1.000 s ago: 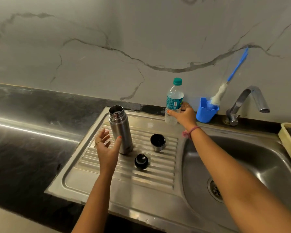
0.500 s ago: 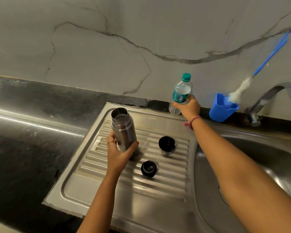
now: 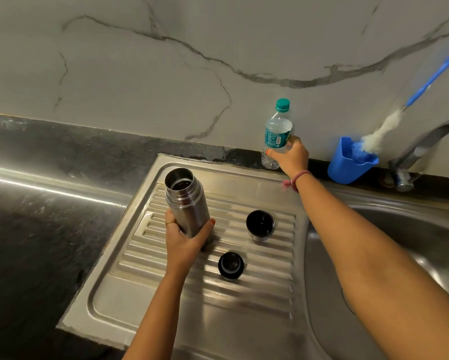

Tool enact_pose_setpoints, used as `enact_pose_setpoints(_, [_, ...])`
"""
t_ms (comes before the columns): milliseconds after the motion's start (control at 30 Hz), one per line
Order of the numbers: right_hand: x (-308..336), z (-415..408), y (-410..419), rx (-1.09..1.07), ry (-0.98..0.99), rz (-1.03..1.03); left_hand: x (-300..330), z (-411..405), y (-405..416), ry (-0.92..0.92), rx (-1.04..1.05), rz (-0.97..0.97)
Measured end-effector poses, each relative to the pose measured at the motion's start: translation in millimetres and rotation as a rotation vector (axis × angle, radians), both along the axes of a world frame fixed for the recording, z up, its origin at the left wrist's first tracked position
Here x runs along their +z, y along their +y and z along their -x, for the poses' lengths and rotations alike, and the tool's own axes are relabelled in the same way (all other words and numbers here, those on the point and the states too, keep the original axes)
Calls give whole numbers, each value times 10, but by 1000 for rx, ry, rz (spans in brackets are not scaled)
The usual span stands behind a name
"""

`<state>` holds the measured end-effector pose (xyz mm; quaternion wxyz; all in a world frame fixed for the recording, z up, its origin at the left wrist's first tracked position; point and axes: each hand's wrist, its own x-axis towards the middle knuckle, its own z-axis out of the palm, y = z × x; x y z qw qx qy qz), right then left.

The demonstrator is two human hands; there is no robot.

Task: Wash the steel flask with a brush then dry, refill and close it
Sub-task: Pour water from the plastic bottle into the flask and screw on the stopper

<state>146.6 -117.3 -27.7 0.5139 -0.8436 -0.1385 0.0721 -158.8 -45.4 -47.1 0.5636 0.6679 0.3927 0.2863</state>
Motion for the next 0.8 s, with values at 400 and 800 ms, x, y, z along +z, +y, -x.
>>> enact_pose_setpoints(400, [-44,-16,-52,60,-22,35,-3,10,-1,-11,25,21])
enact_pose_setpoints(800, [85,574,-478,69,24,-106,45,8,-14,-44,13,42])
